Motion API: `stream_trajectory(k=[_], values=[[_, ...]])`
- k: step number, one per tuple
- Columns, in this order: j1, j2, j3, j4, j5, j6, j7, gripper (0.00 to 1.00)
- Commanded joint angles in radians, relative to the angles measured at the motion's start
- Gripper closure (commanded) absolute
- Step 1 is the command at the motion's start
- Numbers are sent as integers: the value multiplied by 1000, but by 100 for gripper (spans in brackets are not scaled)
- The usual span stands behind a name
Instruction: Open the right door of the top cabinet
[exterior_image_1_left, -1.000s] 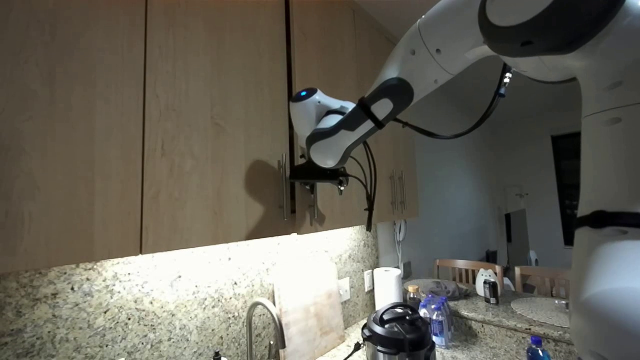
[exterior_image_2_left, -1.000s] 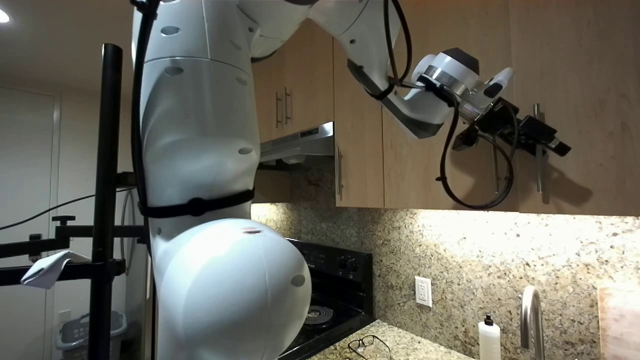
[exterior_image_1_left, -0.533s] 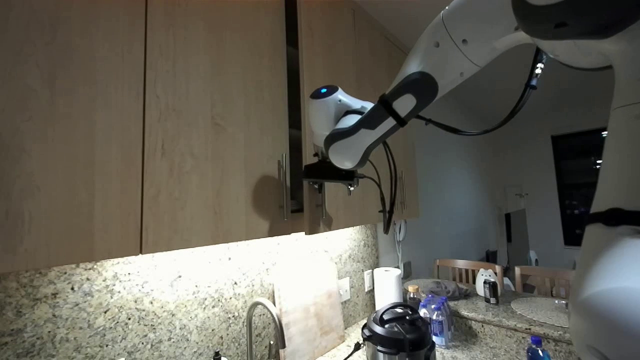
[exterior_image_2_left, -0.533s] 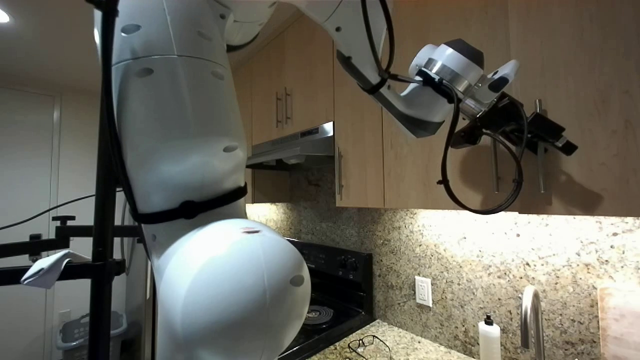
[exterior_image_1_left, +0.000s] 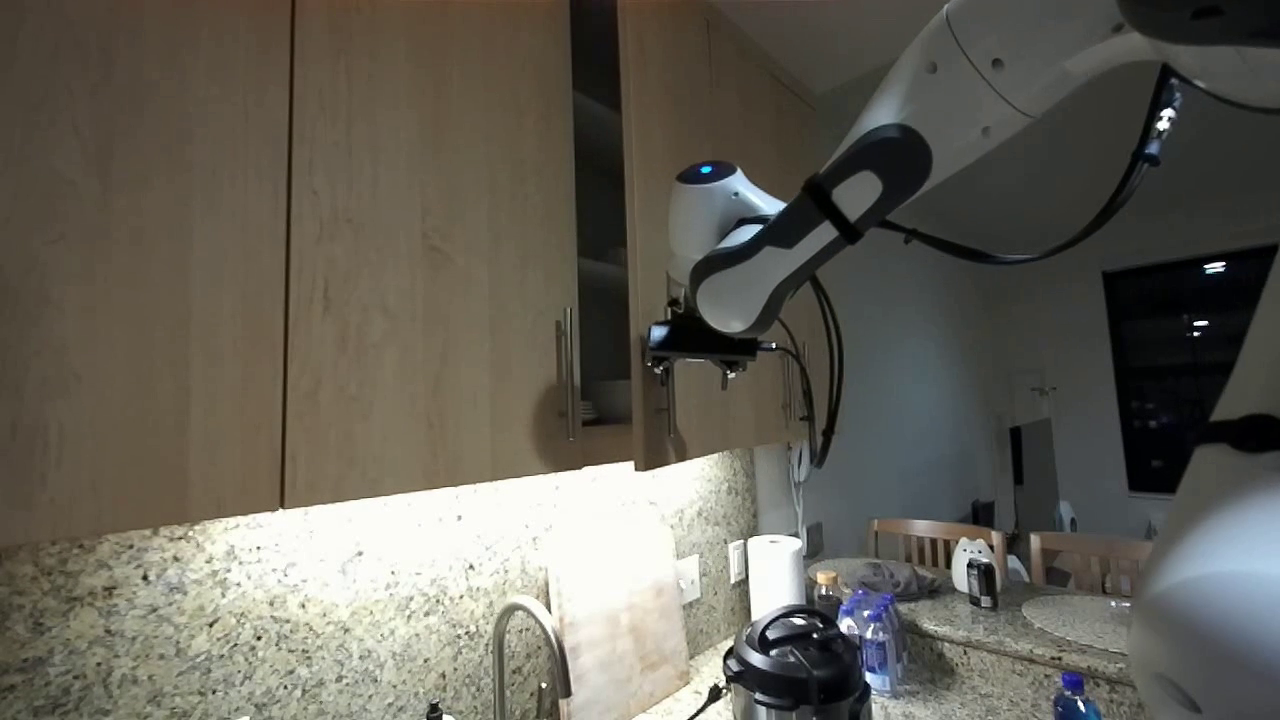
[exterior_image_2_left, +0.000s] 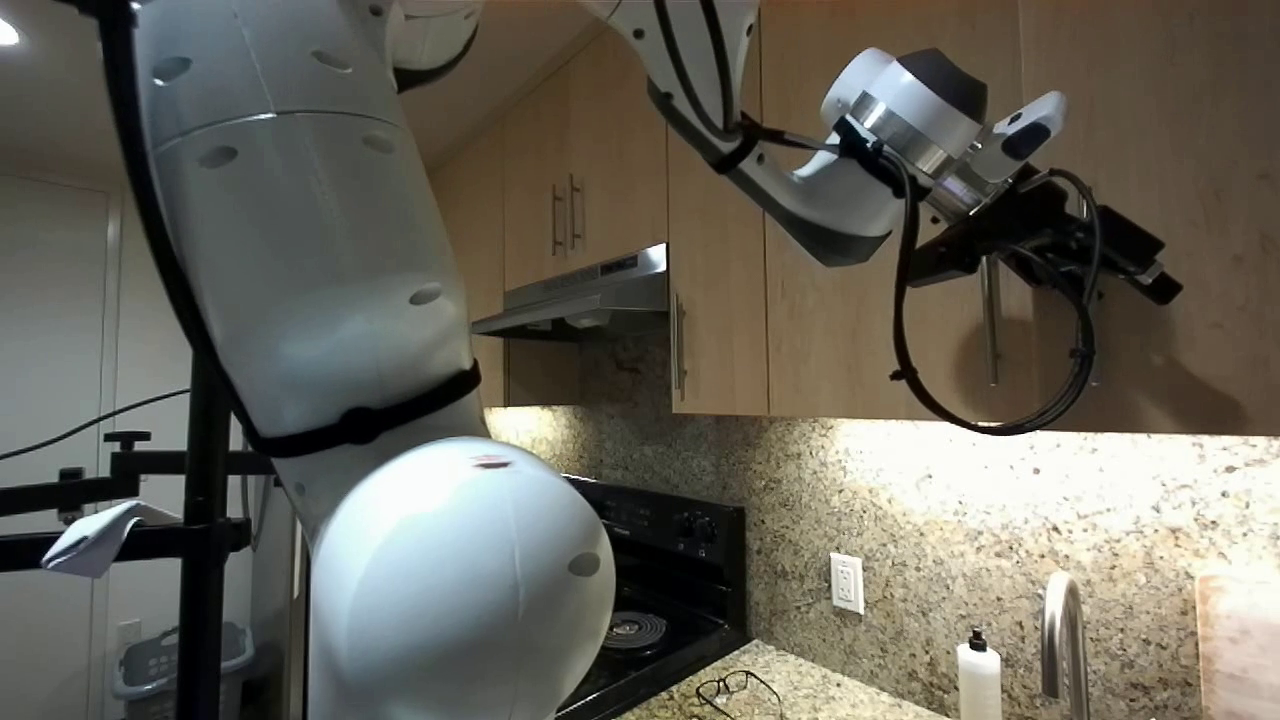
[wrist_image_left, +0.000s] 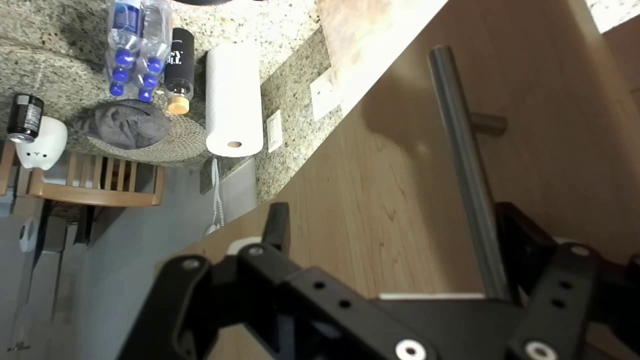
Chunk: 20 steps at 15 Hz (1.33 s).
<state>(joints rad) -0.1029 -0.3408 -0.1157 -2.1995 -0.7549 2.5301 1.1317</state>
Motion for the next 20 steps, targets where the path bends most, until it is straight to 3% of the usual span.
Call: stream_trajectory(k=[1,4,14,20], values=[[-99,-96,-28,-86,42,-35,-109,0],[-129,-123,-30,-118,87,-18,-178,0],[-221,-207,-67,-187,397,3,-582,0],[-249,-233,-140,-211,567,5,-827,0]])
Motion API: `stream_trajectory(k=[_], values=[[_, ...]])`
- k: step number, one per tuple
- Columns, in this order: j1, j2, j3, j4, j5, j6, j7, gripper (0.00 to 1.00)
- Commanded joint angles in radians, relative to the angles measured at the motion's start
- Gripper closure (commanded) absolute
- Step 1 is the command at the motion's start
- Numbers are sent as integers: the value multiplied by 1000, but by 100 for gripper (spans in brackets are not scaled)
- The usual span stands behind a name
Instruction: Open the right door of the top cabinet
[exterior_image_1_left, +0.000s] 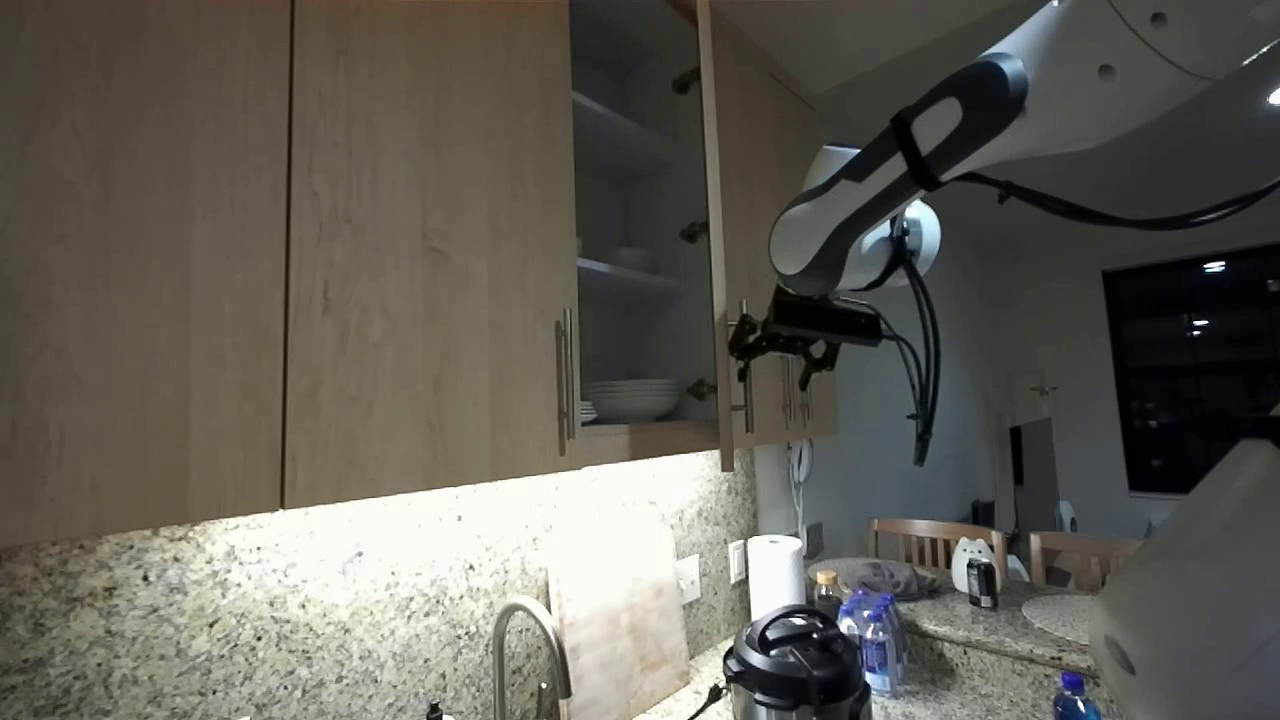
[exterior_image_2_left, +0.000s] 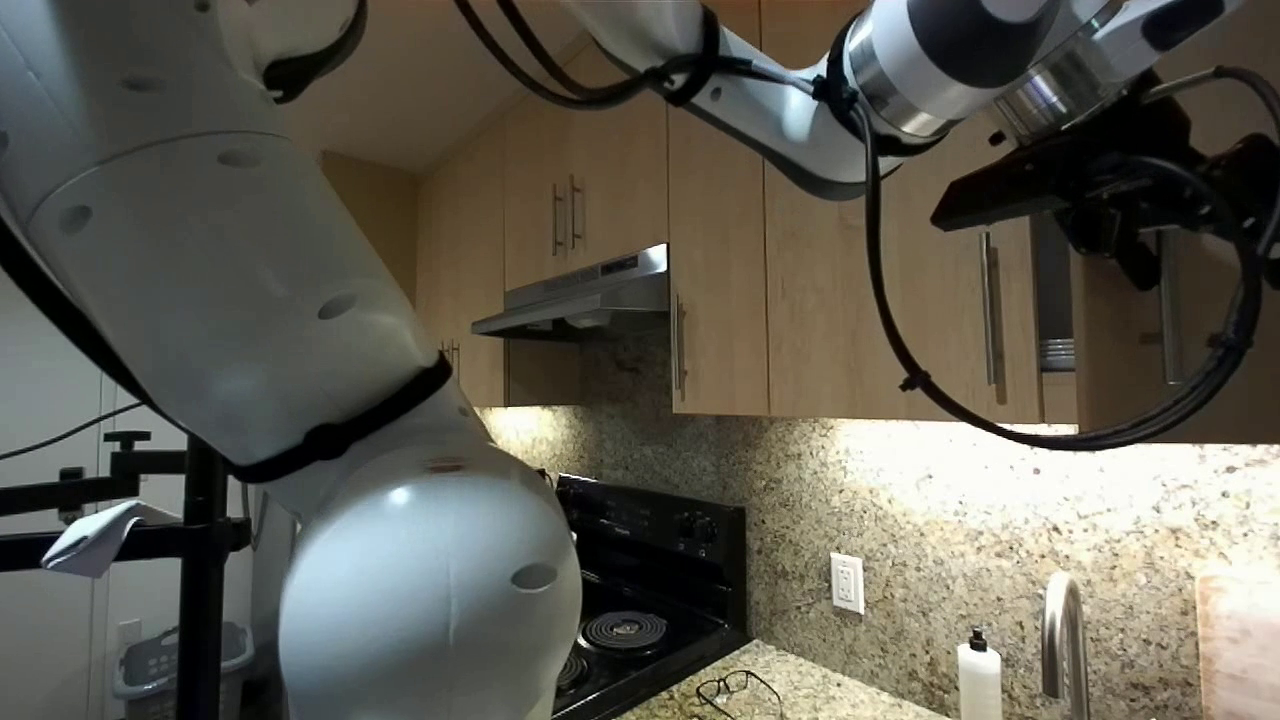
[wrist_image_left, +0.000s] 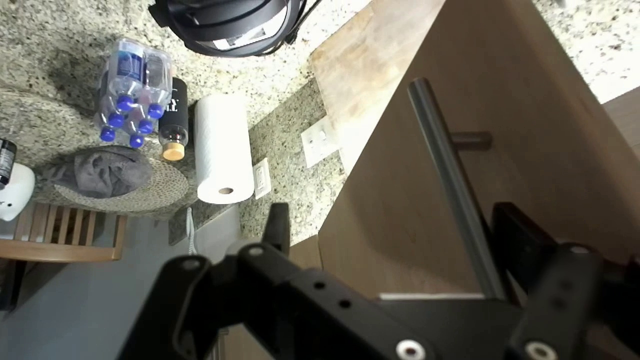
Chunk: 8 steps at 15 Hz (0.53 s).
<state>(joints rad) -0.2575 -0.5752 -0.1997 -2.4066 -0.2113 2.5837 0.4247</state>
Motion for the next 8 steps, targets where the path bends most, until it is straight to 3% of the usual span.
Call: stream_trajectory(k=[1,4,5,8], values=[[-84,-2,-84,-2,53,-54,-174,0],[-71,-9,-143,19,127,-96,-302,0],[-31,-36,-79,-2,170,-57,-265,0],[-48,-50,-117,5,179,-104,-300,0]])
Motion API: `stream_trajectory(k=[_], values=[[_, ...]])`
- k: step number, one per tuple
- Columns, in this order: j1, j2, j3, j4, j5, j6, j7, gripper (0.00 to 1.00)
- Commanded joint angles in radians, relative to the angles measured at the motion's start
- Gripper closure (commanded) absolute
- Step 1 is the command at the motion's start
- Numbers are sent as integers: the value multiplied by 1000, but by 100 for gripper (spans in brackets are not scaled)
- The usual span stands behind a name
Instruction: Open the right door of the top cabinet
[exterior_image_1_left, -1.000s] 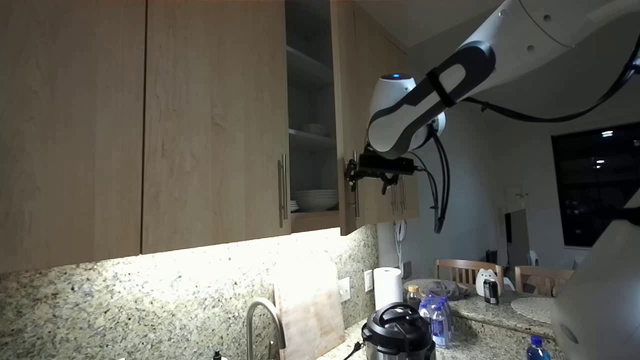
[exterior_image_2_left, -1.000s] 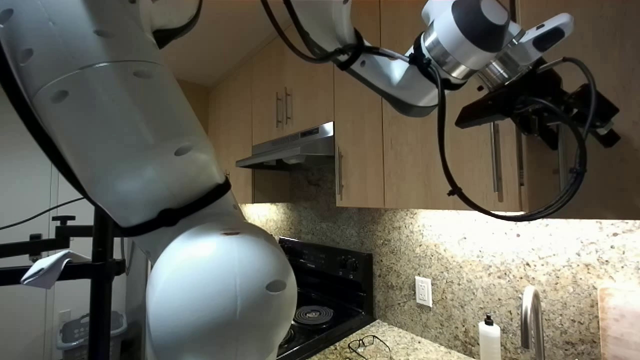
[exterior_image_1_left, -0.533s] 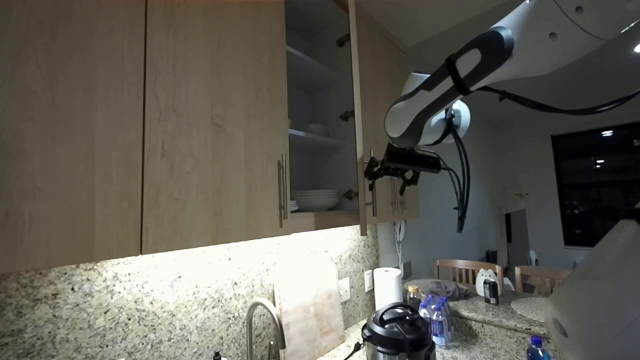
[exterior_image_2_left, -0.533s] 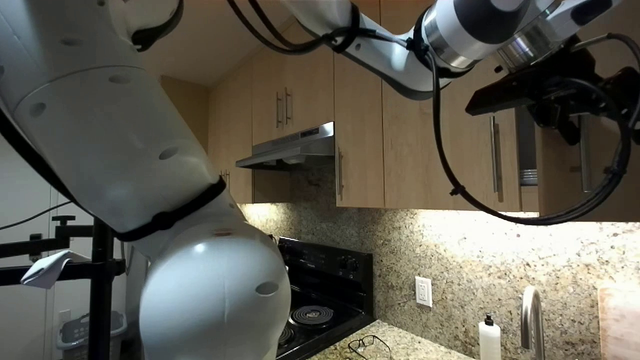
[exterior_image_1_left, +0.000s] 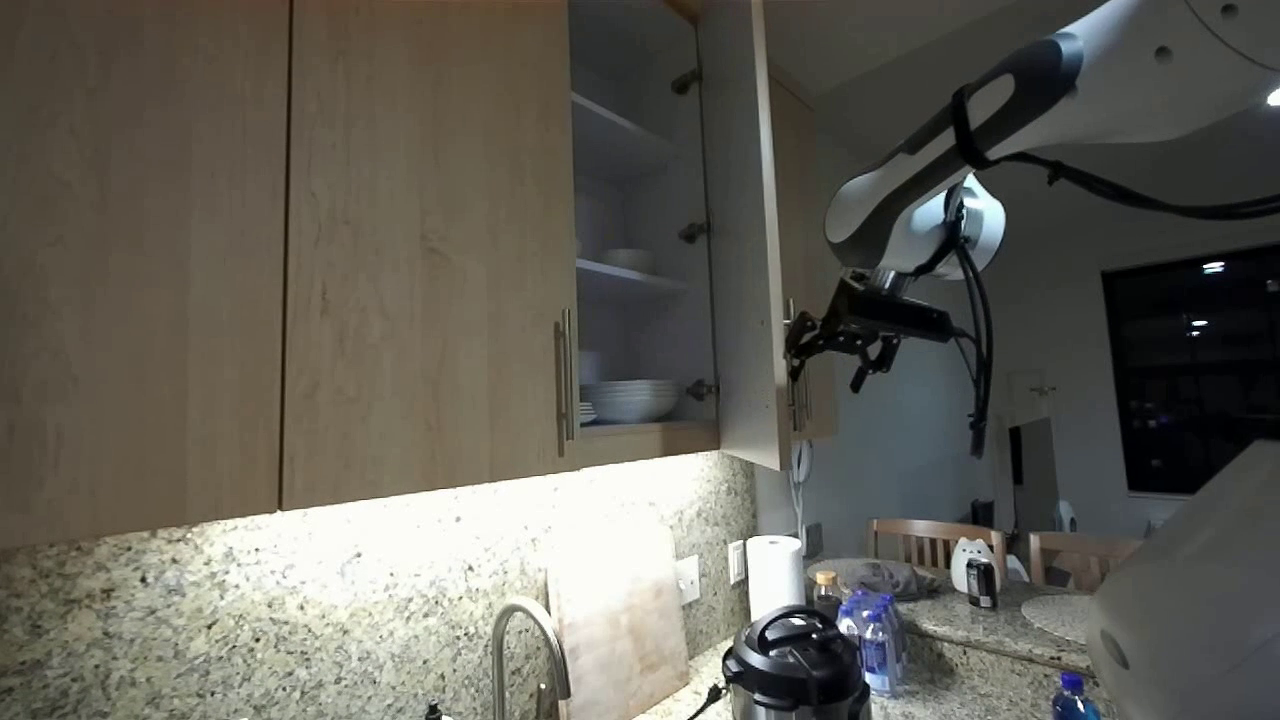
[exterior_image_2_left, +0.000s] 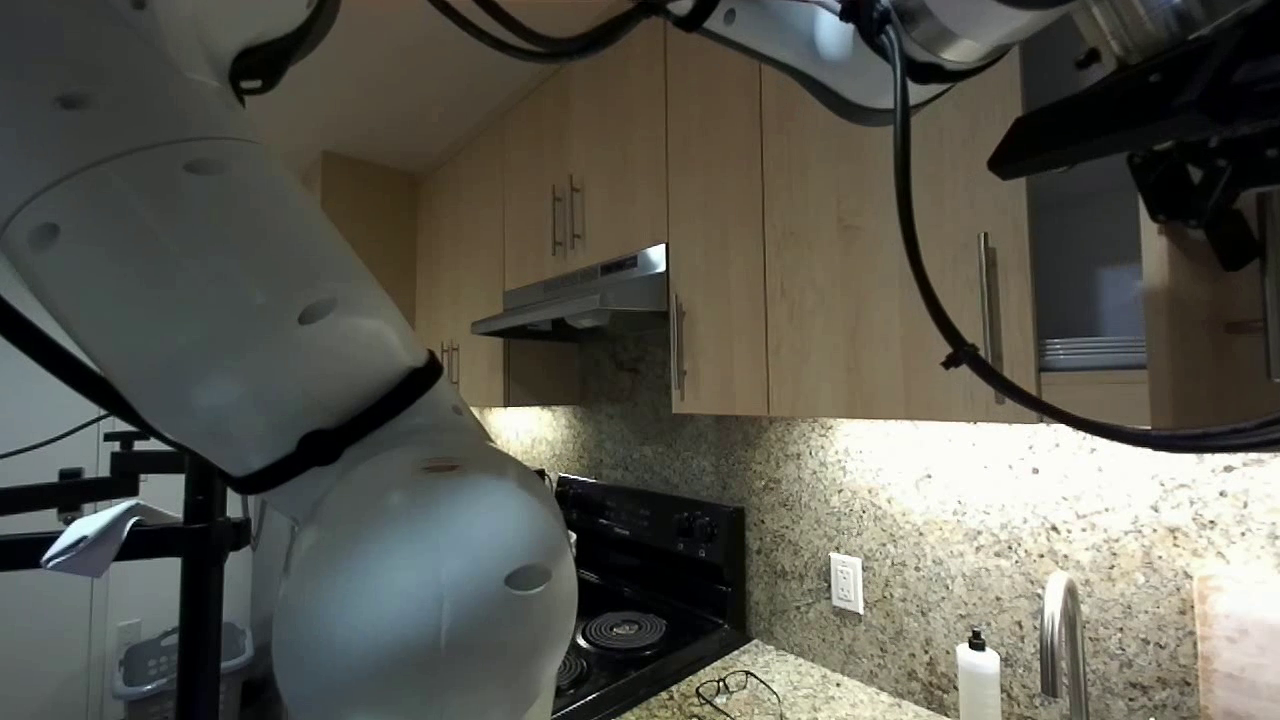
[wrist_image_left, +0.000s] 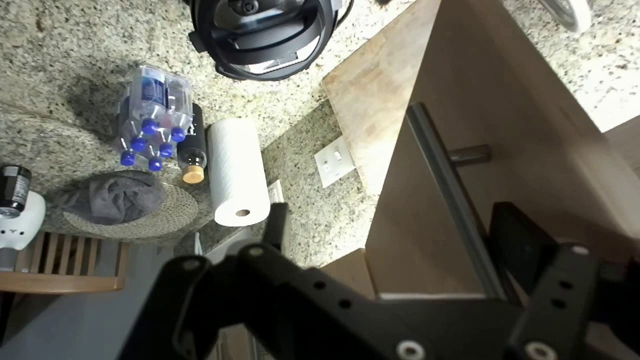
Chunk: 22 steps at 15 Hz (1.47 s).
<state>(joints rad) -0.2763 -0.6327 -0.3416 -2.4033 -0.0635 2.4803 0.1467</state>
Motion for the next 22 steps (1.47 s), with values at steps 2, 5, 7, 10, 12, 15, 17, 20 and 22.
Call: stream_trajectory(k=[2,5,7,10,12,15,17,20,22], values=[[-50,6,20,2,25,-9,-25,0],[-58,9,19,4,22,-15,-24,0],[-58,12,19,4,21,-15,-24,0],[-71,41,36,23,22,-12,12,0],[-77,53,27,39,34,-14,21,0],[-94,86,7,73,69,-21,45,0],[-107,107,-7,93,87,-29,50,0],[-131,141,-35,130,104,-31,55,0],[-145,182,-59,180,117,-30,75,0]])
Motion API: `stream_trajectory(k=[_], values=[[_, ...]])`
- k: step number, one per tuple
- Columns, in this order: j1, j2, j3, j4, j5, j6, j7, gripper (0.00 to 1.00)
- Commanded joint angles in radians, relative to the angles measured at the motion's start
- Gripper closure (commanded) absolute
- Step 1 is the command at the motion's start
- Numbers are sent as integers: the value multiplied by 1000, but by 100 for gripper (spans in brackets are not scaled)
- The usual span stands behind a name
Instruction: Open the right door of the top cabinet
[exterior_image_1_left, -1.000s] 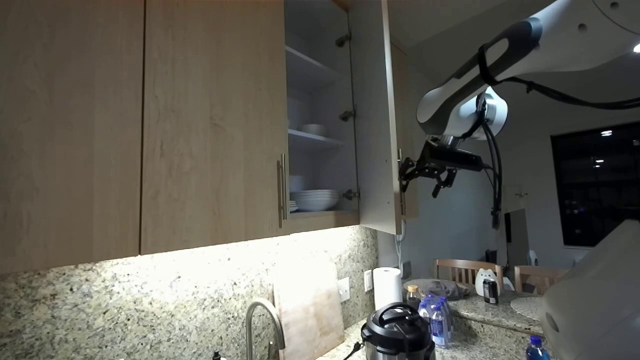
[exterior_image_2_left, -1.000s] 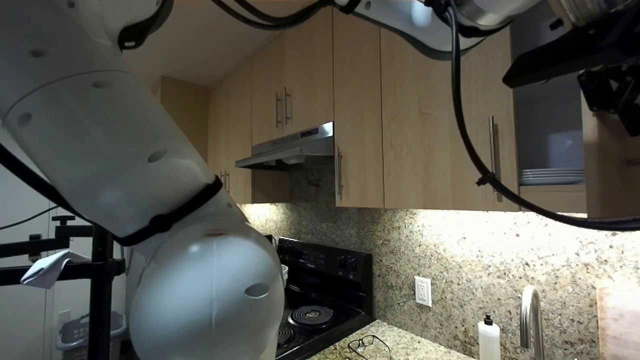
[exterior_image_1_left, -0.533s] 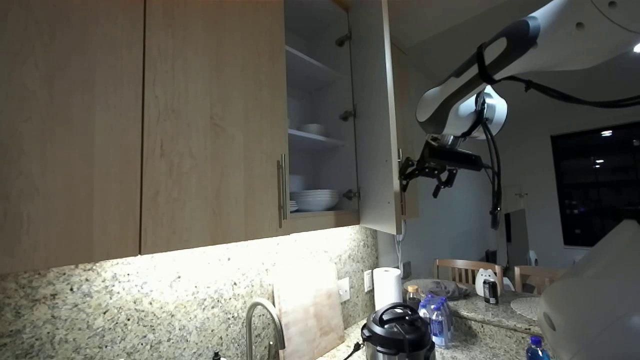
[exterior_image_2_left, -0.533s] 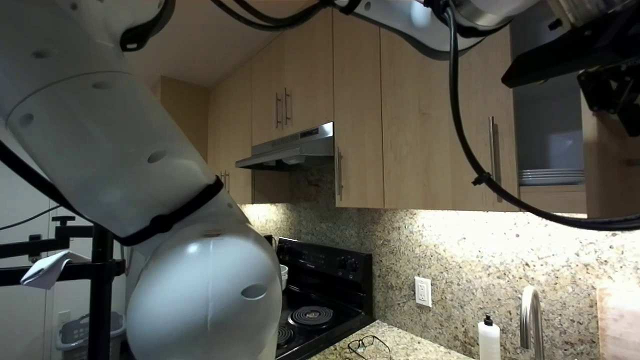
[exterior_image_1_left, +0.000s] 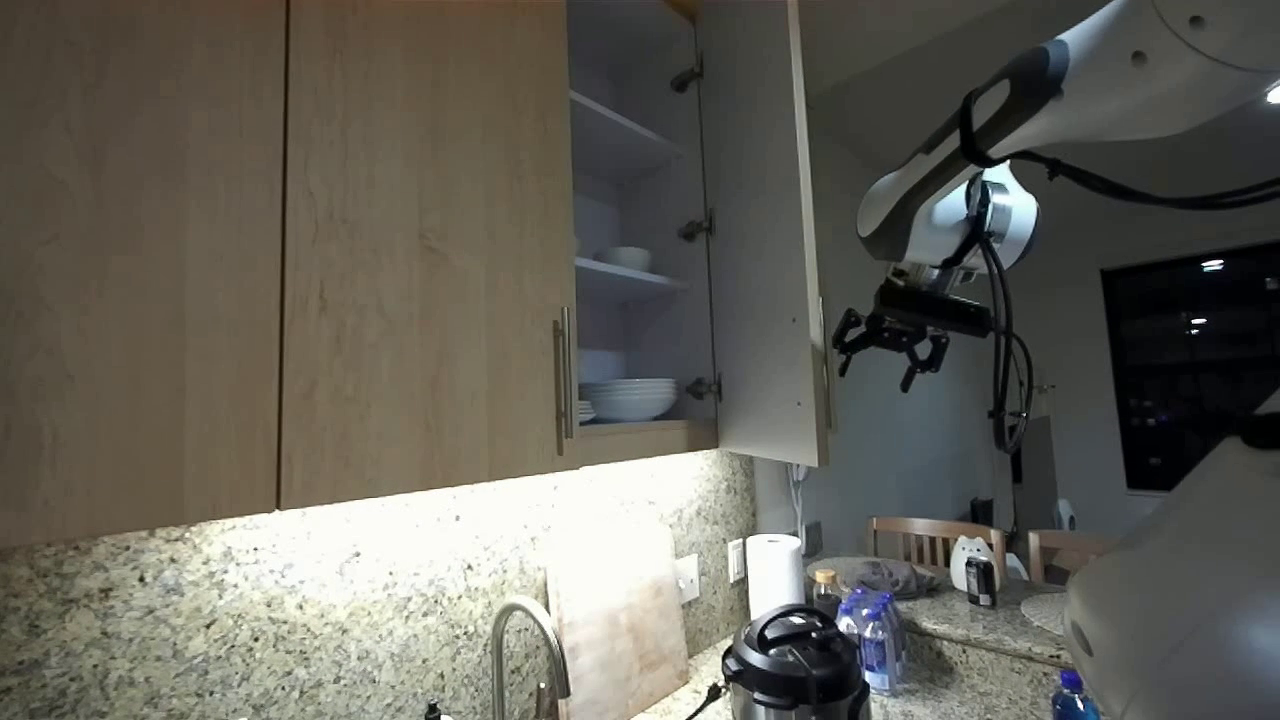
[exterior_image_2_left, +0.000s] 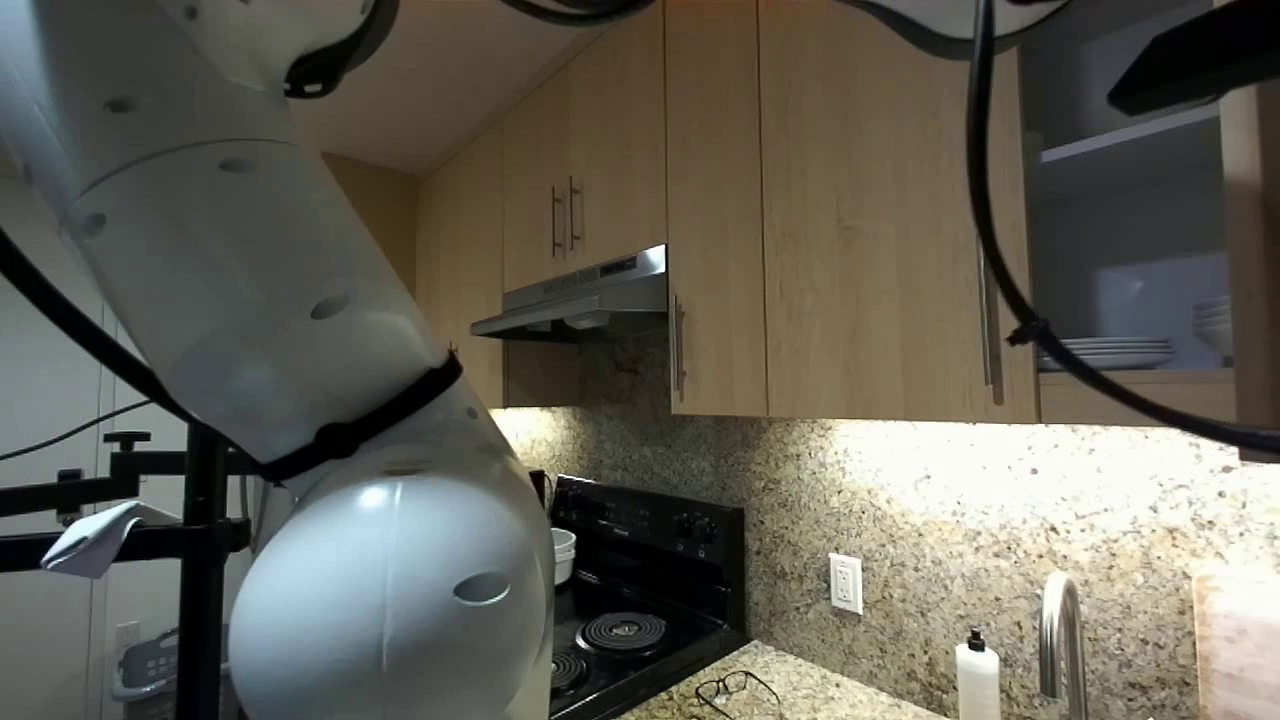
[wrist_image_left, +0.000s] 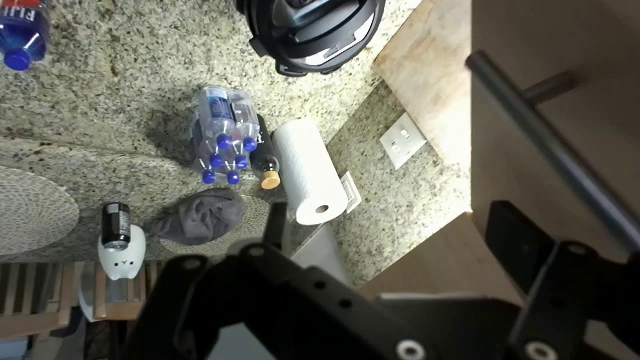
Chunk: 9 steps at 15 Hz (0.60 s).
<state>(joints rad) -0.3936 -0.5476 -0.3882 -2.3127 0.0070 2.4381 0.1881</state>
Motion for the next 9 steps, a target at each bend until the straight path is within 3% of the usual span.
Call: stream_trajectory(k=[1,6,9], values=[[-42,105,-23,107,49,6,42,0],[-144,92,-10,89,-52,-19,60,0],[-188,54,2,53,-131,-116,39,0]])
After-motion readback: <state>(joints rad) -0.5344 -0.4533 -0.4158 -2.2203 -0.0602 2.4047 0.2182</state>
